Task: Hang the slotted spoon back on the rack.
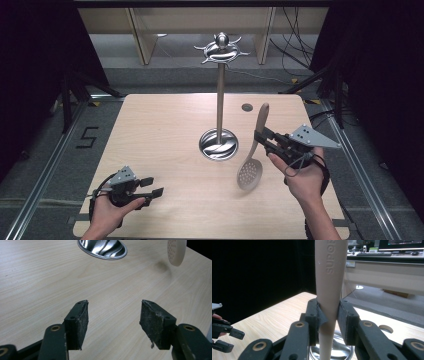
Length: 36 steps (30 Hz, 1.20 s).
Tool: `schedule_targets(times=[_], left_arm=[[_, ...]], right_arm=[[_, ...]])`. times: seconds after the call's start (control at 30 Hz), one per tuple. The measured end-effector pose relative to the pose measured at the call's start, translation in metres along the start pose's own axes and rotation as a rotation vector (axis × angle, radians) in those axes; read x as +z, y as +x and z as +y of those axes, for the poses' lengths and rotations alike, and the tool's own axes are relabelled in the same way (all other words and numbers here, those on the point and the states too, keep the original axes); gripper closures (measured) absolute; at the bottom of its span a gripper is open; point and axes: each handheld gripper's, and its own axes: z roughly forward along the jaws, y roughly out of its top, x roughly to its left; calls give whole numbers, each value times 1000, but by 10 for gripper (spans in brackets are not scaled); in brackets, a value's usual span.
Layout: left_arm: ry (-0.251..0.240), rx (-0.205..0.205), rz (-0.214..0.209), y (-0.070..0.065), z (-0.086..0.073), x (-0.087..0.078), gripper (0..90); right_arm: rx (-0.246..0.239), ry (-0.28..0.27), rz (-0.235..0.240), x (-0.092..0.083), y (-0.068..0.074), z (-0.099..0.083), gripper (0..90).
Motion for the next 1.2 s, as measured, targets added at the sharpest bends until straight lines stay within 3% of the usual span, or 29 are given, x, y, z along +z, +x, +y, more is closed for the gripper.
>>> schedule_targets(times=[0.1, 0.2, 0.33, 0.37, 0.97, 1.03, 1.1, 1.2], left_arm=[[1, -1, 0, 0, 0, 0, 389], [4, 0, 0, 0, 0, 0, 389], [3, -2, -2, 0, 0, 1, 389], [3, -2, -2, 0, 0, 1, 389], [9, 3, 2, 0, 1, -2, 389], [10, 0, -1, 0, 1, -2, 389], [13, 4, 1, 0, 1, -3, 389], [16, 4, 2, 0, 1, -3, 389]], right_arm=[[-27, -13, -2, 1, -1, 2, 724], [4, 6, -2, 0, 1, 3, 724], [-12, -9, -6, 1, 0, 5, 724], [9, -4, -7, 1, 2, 5, 724], [-12, -22, 7, 19, 10, 17, 724], [-39, -40, -3, 21, 10, 18, 724], [-9, -23, 6, 23, 13, 20, 724], [-28, -30, 3, 26, 14, 22, 724]])
